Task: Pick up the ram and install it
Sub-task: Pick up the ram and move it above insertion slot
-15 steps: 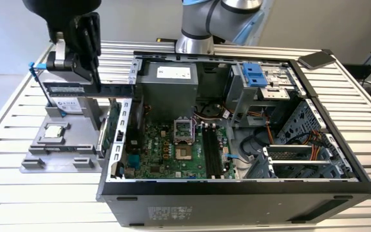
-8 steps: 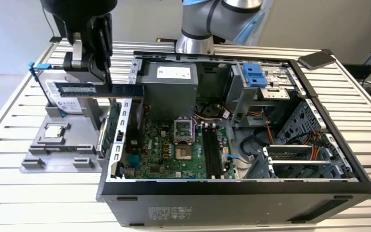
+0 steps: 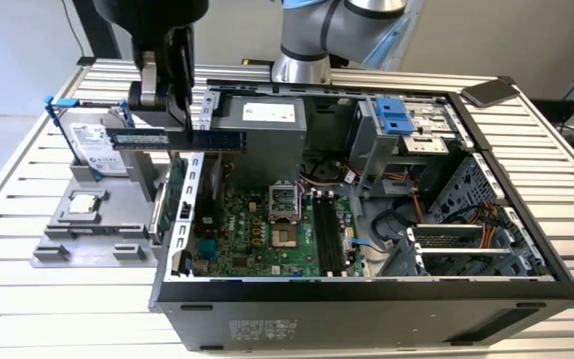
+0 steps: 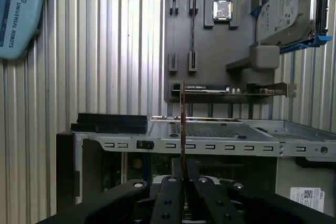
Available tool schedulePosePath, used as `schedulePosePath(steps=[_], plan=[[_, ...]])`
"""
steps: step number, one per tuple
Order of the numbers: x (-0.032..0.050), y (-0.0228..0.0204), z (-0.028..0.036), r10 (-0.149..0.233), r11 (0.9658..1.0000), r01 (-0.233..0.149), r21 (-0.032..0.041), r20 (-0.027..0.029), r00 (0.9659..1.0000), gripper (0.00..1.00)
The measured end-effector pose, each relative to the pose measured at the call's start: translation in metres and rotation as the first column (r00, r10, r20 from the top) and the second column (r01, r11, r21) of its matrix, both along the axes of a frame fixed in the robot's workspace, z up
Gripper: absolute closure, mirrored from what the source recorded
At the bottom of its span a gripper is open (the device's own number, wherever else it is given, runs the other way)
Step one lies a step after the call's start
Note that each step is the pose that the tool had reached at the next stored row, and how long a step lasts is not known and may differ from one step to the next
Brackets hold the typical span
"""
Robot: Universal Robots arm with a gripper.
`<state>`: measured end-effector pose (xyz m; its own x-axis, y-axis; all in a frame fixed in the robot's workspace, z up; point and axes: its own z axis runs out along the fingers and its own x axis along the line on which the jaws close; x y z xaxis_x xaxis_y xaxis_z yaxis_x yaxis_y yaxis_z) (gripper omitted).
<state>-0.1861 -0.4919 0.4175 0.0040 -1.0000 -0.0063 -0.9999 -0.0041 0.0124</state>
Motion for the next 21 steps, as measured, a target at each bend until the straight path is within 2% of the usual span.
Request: schedulePosePath(steps=[21], plan=[[0.0443, 0.0, 0.0, 0.0, 1.0, 0.0, 0.0001, -0.0029, 1.0, 1.0]])
